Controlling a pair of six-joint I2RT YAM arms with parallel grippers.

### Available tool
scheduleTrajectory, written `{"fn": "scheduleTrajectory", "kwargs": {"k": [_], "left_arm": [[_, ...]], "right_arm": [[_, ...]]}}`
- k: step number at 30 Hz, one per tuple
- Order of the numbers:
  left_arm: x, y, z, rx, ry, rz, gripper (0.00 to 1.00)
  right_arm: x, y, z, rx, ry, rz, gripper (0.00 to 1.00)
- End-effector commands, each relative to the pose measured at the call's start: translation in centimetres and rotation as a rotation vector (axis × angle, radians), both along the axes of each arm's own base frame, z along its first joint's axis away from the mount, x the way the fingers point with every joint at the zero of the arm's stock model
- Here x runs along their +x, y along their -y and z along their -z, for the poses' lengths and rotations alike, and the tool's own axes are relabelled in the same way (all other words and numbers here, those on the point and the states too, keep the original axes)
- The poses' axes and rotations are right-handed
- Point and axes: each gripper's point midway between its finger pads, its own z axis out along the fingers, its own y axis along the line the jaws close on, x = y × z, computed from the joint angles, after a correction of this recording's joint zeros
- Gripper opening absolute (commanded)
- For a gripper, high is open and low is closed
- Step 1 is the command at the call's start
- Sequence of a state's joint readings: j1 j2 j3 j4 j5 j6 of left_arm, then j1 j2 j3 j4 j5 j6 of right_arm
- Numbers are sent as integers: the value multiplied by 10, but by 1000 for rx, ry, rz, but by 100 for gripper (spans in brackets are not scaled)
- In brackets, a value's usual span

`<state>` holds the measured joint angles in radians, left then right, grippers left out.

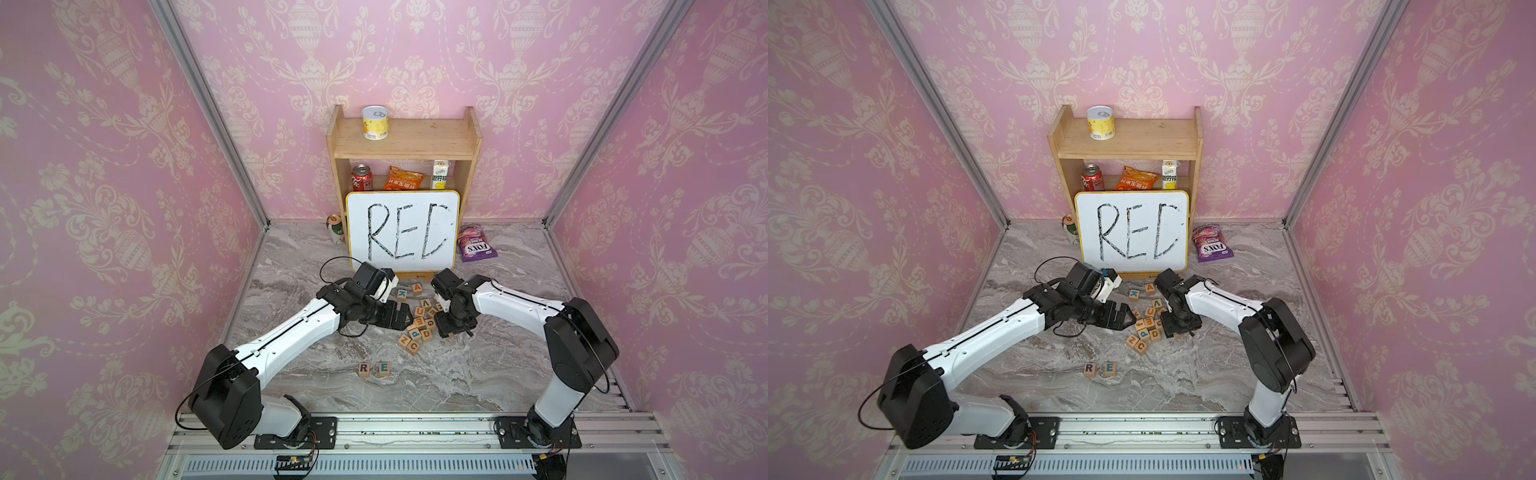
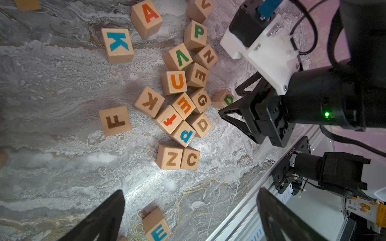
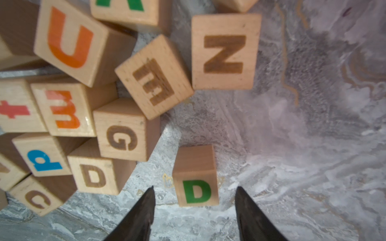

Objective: Assemble the uppercase word "red" with letter blocks
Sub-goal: Pick up the letter block from the center of the board.

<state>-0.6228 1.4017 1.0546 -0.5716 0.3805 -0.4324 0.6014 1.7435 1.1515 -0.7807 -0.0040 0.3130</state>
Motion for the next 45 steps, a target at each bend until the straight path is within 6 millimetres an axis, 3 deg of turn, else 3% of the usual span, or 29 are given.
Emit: {"fn": "scheduleTrajectory", "kwargs": {"k": [1,6,11,15,17,45], "left_arm": [[7,6,-10,-18,29,30,99],[10,7,-10,-13,27,35,99],[11,9,-9,-15,21,37,99],[12,9,-9,-14,22,36,99],[12,9,-10,-16,23,35,99],[-11,-11,-28,-45,41,-30,99]], "right_arm": [[-2,2,11,-5,-32,-6,59],[0,3,18,-11,-44,-5,57],[3,4,20,-11,-51,-7,43],[4,5,20,-11,-51,-3,11],[5,5,18,-8,-46,1,5],[-9,6,-29,82,18,108,0]]}}
